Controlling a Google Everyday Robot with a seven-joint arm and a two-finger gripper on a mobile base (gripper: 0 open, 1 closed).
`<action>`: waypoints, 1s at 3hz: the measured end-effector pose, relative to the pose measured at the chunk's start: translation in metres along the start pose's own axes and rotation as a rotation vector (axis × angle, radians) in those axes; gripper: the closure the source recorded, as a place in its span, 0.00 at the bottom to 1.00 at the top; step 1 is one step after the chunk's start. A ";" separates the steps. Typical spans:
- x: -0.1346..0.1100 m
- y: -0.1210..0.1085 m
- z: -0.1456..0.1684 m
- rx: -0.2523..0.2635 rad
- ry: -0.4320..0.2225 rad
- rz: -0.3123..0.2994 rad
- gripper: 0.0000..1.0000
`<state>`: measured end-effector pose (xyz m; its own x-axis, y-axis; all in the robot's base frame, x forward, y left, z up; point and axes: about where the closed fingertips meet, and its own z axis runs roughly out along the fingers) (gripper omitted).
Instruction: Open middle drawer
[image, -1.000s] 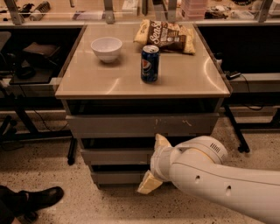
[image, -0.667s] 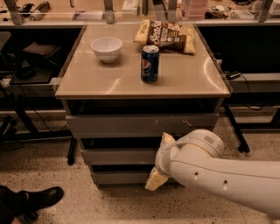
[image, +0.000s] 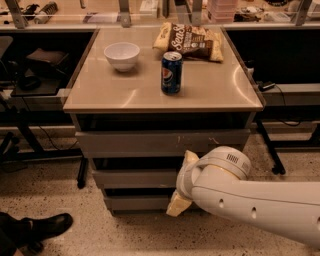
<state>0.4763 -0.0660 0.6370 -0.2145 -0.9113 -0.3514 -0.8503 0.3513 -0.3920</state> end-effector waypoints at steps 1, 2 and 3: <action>0.007 -0.010 0.005 0.025 0.028 0.012 0.00; 0.031 -0.031 0.029 0.084 0.152 0.031 0.00; 0.049 -0.034 0.055 0.072 0.179 0.033 0.00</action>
Offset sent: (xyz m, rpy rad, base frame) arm 0.0861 -0.0404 -0.0867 -0.3295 -0.1675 -0.2288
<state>0.5206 -0.1105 0.5867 -0.3295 -0.9203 -0.2107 -0.8059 0.3904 -0.4450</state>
